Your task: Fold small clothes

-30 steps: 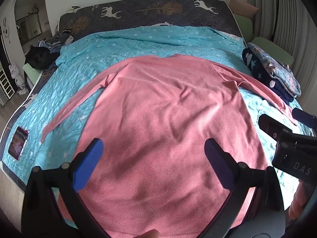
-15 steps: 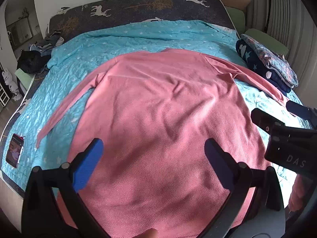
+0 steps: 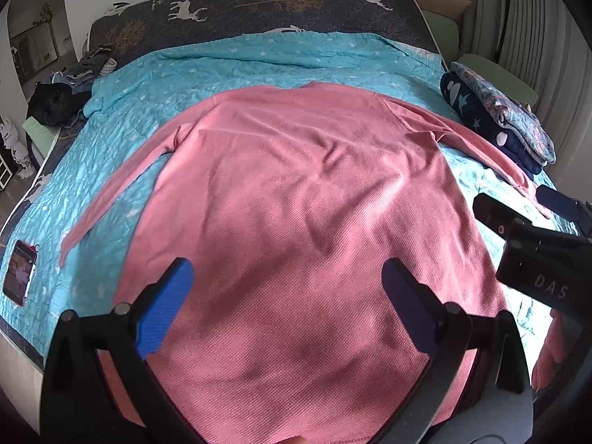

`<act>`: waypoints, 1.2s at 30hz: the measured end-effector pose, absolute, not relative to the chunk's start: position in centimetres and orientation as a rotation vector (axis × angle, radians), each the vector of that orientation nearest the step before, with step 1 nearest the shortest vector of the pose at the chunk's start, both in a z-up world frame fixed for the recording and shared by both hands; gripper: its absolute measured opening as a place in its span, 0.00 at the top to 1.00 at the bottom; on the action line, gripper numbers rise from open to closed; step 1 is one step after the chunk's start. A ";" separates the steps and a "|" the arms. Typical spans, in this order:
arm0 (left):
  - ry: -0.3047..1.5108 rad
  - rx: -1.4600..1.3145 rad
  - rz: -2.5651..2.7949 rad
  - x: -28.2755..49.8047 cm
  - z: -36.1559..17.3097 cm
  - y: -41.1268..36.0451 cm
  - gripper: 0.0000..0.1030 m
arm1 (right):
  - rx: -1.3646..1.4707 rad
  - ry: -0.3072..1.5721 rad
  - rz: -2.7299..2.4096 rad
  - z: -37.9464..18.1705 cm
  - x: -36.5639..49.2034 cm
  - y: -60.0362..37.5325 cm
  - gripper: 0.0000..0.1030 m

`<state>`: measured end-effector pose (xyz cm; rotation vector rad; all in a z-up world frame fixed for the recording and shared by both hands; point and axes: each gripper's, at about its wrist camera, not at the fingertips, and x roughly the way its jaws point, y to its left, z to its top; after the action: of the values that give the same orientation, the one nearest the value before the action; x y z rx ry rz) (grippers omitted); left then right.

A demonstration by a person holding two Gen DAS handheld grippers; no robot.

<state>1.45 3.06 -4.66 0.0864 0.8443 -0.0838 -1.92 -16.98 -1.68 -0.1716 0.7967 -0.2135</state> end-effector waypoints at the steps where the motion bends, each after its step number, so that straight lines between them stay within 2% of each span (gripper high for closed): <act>1: 0.848 0.084 -0.078 1.4 -4.8 3.1 0.01 | -0.173 0.797 -0.217 -1.7 -1.9 -17.0 0.00; 36: 0.853 0.059 -0.118 1.2 -5.3 4.6 0.01 | -0.192 0.823 -0.177 -2.8 -1.5 -16.0 0.00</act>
<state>1.23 4.57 -5.27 0.0593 0.8535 -0.1182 -1.47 -16.04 -2.77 -0.1922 0.8226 -0.1766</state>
